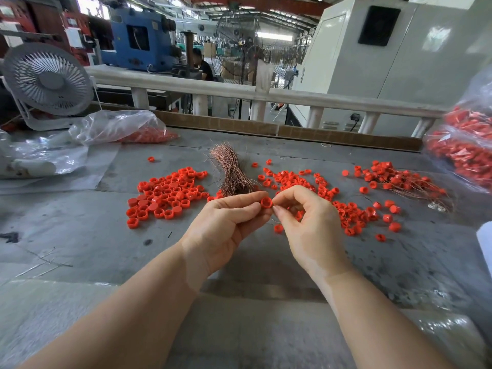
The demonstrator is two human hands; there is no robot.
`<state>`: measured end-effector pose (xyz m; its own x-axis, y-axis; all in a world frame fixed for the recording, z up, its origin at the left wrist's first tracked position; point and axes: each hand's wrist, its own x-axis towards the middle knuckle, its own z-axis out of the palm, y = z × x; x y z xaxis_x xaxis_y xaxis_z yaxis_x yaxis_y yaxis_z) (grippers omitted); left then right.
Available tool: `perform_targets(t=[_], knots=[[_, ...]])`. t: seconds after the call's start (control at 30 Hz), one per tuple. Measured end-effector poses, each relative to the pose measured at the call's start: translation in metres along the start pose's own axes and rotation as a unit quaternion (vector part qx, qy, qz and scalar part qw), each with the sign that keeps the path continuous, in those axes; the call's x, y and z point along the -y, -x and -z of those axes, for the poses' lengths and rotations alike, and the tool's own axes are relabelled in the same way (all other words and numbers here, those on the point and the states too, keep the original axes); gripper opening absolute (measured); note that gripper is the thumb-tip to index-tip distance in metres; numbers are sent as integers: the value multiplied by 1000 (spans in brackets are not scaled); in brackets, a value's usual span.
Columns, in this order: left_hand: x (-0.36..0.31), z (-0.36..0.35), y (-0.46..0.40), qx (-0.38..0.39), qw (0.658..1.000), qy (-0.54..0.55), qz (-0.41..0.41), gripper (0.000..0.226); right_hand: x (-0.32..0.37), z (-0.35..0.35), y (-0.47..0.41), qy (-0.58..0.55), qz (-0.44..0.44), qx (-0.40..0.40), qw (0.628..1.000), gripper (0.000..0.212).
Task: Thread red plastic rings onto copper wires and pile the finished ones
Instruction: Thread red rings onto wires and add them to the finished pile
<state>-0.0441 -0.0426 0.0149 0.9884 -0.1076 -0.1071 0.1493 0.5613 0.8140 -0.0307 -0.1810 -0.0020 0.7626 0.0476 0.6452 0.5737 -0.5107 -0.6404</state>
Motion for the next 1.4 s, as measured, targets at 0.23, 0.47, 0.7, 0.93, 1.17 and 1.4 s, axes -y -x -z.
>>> perform_targets(t=[0.23,0.47,0.7,0.93,1.17,1.4], knots=[[0,-1,0,-9,1000,6,-1,20,1,1,1,-11,-10,10,1000,12],[0,0,0,-2,1000,20,9,23,2,3,0,-4,-10,15,1000,11],[0,0,0,0,999,31,13,27,3,3,1,-7,-5,14,1000,11],[0,0,0,-6,999,39,11,24,1,2,1,-11,-3,10,1000,13],[0,1,0,8,999,41,16,23,-2,0,0,-23,-11,9,1000,14],[0,2,0,15,999,30,15,22,-2,1,0,-58,-42,18,997,13]])
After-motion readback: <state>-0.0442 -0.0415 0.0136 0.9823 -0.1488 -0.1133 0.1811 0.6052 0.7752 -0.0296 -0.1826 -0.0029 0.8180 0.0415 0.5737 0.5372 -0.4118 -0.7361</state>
